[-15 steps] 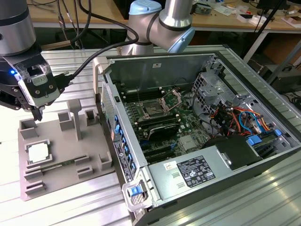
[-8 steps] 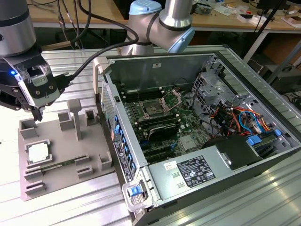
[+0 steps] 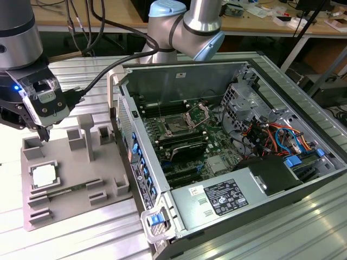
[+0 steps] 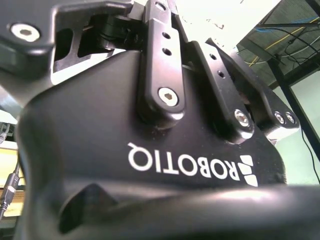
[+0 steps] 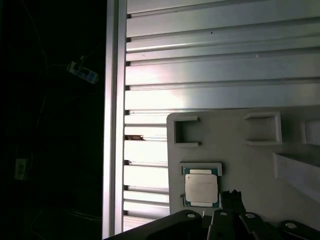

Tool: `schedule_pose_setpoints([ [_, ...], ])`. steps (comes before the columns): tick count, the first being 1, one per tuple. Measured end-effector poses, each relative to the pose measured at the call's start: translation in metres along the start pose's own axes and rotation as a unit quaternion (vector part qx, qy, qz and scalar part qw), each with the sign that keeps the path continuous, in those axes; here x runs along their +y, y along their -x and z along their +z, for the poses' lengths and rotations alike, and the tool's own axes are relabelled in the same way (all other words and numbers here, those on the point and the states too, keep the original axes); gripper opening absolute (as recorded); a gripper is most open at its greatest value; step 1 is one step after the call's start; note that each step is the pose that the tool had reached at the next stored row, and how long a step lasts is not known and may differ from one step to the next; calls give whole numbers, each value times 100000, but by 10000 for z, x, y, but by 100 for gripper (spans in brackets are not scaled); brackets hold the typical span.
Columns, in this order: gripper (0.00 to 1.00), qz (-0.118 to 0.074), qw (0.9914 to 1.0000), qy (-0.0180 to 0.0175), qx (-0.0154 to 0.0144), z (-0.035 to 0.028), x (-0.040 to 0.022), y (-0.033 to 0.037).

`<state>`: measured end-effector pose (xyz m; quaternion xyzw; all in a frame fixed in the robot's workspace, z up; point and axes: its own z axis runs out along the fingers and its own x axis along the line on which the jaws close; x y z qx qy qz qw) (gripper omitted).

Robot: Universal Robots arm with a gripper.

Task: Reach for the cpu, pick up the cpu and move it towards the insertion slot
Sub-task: 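Reach for the cpu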

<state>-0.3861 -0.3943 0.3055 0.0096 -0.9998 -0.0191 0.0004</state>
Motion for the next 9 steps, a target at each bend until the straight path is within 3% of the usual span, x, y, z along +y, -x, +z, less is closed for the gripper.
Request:
schedule_pose_setpoints([
  [9, 11, -1, 100000, -5, 9, 25, -4, -16],
])
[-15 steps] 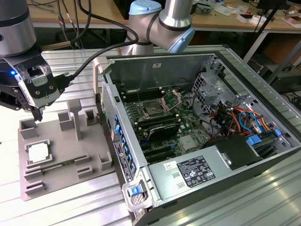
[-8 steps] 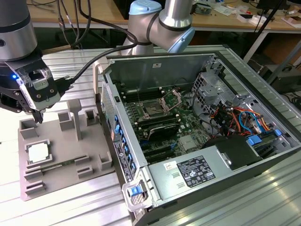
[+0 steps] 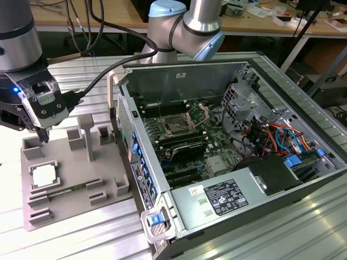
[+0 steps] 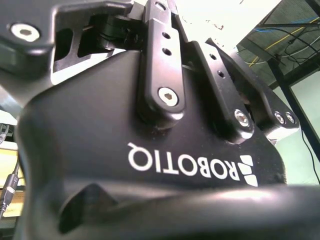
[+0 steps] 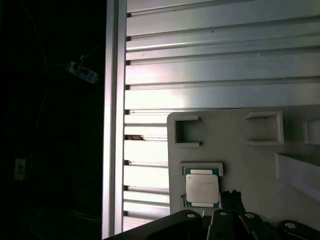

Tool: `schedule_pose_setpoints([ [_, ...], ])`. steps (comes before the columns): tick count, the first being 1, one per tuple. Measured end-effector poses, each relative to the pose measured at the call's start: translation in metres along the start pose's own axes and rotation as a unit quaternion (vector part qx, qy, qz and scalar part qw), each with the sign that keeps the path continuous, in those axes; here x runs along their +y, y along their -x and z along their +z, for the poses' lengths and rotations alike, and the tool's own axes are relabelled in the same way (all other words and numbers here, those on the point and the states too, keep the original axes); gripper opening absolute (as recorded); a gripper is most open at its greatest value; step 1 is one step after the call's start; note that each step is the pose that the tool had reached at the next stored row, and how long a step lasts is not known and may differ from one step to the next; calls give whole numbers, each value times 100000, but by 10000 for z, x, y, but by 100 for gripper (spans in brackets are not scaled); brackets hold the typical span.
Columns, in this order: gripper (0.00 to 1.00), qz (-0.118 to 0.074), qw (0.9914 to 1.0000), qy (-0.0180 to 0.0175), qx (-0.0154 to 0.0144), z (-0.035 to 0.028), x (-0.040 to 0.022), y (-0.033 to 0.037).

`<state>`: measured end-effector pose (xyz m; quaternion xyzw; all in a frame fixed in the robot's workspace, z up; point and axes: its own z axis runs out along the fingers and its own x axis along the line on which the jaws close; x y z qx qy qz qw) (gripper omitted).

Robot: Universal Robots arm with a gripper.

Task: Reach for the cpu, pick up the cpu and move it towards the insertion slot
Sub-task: 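Reach for the cpu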

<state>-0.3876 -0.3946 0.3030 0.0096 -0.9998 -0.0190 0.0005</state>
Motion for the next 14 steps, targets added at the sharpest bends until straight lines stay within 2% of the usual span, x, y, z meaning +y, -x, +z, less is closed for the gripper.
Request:
schedule_pose_setpoints([
  [14, 11, 1, 100000, 4, -11, 45, -2, -7],
])
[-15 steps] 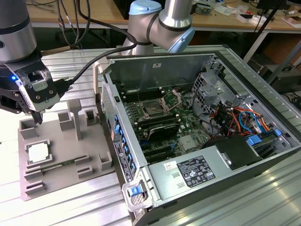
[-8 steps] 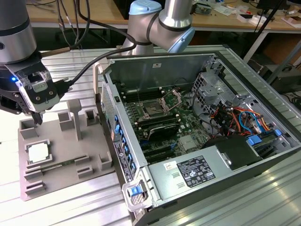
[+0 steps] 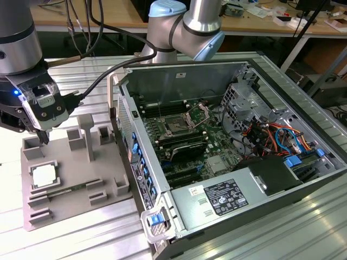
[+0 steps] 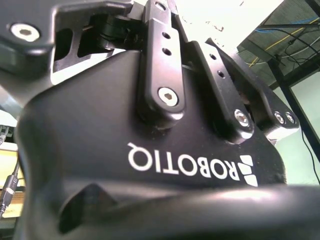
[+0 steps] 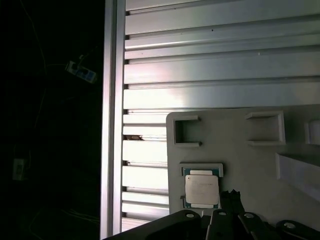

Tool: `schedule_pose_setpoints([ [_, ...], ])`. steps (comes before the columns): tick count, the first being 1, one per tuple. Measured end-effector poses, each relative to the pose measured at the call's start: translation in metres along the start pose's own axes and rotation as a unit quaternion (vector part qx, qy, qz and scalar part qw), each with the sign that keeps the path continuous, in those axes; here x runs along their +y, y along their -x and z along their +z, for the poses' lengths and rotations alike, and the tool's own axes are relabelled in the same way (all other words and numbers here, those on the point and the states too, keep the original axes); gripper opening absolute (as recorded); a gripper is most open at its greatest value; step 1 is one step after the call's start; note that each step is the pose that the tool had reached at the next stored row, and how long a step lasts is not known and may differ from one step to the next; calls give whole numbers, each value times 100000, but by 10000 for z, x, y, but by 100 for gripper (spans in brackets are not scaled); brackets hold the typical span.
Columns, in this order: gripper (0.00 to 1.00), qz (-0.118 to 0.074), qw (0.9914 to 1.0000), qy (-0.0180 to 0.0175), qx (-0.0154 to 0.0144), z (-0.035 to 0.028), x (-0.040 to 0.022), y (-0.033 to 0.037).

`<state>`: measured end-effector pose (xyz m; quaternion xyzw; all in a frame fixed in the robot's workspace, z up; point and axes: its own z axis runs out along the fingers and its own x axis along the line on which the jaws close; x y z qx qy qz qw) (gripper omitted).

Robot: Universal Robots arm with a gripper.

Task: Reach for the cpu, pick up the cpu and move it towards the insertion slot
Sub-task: 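Reach for the cpu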

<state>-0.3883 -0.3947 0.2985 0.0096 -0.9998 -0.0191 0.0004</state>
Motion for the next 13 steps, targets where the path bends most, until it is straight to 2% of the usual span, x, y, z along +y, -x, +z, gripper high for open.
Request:
schedule_pose_setpoints([
  [13, 11, 0, 100000, 0, 2, 35, -1, -3],
])
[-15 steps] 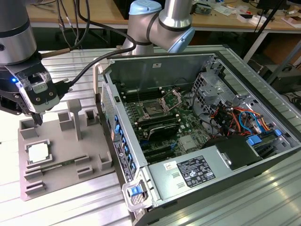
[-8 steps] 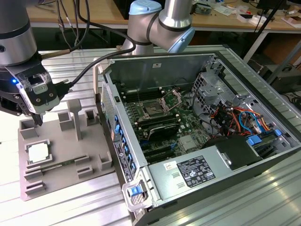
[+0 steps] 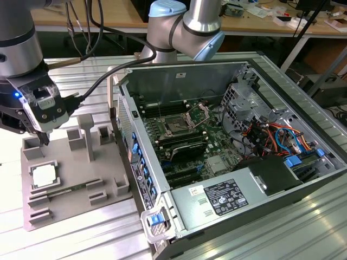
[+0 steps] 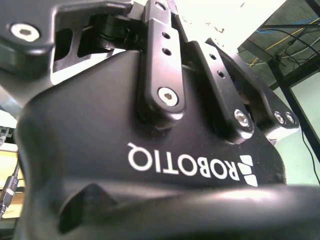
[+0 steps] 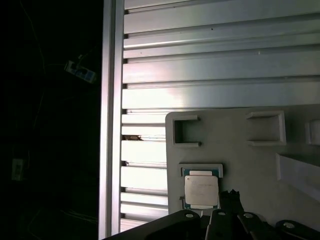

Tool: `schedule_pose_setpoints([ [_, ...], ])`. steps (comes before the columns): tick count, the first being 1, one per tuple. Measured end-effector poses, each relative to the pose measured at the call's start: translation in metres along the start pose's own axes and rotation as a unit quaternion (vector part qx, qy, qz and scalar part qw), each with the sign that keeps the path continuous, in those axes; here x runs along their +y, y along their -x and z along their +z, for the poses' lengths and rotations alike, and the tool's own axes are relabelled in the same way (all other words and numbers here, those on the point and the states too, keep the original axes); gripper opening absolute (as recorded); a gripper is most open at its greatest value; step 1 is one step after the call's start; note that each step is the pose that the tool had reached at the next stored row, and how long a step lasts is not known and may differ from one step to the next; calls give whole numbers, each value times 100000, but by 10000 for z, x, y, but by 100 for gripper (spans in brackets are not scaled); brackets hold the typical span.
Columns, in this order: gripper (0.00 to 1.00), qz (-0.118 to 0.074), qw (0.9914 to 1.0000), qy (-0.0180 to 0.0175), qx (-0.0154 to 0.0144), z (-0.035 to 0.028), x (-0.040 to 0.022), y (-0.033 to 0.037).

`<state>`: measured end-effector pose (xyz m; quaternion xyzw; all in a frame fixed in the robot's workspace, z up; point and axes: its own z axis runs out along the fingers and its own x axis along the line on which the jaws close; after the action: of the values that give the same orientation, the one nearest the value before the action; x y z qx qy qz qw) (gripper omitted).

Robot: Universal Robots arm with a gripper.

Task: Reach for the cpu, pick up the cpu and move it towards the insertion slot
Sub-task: 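Reach for the cpu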

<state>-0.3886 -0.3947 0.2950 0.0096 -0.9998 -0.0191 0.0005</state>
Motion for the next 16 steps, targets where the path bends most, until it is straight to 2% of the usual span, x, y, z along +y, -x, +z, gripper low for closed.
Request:
schedule_pose_setpoints([
  [16, 11, 0, 100000, 0, -3, 46, -2, -2],
])
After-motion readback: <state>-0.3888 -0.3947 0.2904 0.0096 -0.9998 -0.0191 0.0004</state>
